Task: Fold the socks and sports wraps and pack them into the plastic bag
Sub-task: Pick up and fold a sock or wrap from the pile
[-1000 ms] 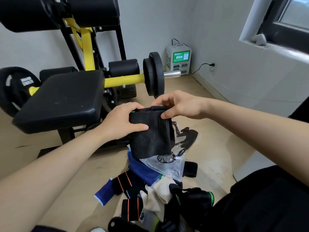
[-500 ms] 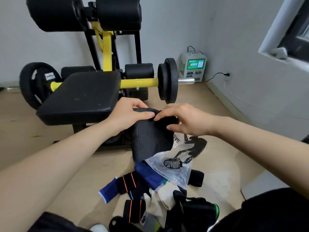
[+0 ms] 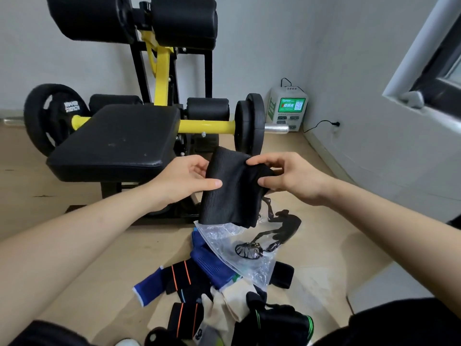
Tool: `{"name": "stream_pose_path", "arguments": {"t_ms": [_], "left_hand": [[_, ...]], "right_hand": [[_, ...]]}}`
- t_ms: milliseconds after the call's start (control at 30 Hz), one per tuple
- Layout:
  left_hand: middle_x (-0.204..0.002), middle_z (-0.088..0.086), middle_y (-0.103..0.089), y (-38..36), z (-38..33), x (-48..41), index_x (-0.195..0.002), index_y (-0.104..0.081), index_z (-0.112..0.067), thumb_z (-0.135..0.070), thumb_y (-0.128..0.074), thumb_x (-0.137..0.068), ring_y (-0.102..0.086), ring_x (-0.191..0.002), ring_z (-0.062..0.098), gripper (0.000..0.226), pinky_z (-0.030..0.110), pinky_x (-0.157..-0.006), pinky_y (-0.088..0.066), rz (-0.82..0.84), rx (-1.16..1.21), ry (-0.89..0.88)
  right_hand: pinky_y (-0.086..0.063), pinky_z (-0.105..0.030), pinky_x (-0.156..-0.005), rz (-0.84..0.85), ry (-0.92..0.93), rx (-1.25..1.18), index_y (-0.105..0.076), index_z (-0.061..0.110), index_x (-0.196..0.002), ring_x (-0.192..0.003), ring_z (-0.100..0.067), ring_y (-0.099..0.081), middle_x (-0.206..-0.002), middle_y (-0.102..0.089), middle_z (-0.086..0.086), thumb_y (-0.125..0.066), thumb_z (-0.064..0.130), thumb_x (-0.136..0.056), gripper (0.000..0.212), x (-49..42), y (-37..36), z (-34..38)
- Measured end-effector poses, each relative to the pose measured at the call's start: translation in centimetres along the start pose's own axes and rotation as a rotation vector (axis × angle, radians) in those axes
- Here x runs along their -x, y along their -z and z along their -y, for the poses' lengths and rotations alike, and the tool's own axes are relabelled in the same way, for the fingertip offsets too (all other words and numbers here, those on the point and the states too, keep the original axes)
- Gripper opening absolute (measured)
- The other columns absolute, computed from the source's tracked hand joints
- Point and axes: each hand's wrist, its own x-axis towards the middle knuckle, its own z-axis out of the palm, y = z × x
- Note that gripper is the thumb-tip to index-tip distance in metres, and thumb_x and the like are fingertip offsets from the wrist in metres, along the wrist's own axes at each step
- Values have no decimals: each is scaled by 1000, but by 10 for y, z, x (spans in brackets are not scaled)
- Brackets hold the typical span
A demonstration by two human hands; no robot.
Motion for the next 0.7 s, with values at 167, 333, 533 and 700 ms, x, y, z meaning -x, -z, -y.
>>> {"name": "stream_pose_path", "arguments": {"t_ms": [167,333,533,700], "left_hand": [[-89,-10,-68,-9,-5,3,-99,-66,-25,-14,-84,-79,-64,-72,4,29,24,-72,-52,-90,-182,-237],[-102,-19,-56,-21,-6,13,-126,-58,-36,-16,-79,-79,-58,-91,4,55,30,-77,-55,-63,-488,-517],[-127,-8,-52,-21,0,14,-151,-43,-23,-6,-72,-82,-50,-100,4,77,35,-72,-54,-3,-762,-706],[-124,-16,-50,-25,3,14,-151,-45,-31,-16,-75,-81,-49,-107,-3,77,25,-83,-50,108,-604,-630]], "right_hand": [[-59,-31,-73,-13,-86,-182,-64,10,-123,-86,-23,-68,-111,-59,-16,-61,-12,-89,40,-2,1,-3],[-60,-31,-75,-14,-134,-321,-62,6,-126,-88,-21,-67,-108,-63,-13,-61,-6,-91,37,-4,0,-1],[-58,-36,-79,21,-212,-436,-64,10,-126,-88,-20,-65,-102,-66,-8,-65,17,-92,35,-1,0,8],[-58,-39,-82,-27,-188,-376,-64,13,-122,-80,-17,-65,-99,-64,-7,-68,16,-91,31,-2,-4,5]]}}
